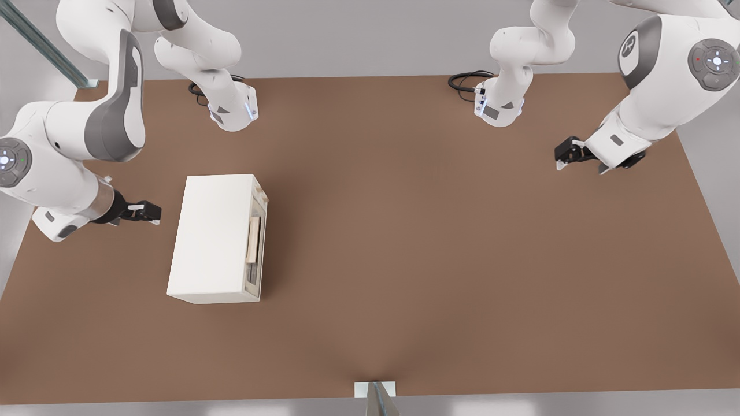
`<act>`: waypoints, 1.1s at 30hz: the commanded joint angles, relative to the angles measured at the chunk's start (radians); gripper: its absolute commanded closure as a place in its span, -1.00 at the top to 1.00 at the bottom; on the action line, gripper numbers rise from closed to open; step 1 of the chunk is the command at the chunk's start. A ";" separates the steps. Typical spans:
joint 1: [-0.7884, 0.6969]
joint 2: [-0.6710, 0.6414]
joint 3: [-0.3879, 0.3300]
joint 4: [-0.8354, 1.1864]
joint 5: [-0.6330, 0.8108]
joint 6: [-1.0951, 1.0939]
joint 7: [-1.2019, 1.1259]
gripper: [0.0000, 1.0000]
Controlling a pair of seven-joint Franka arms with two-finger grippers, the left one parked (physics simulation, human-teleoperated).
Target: Keep left arm still and open the oven door with right arm
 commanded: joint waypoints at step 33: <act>0.692 0.619 -0.224 0.289 -0.377 -0.263 0.707 -0.57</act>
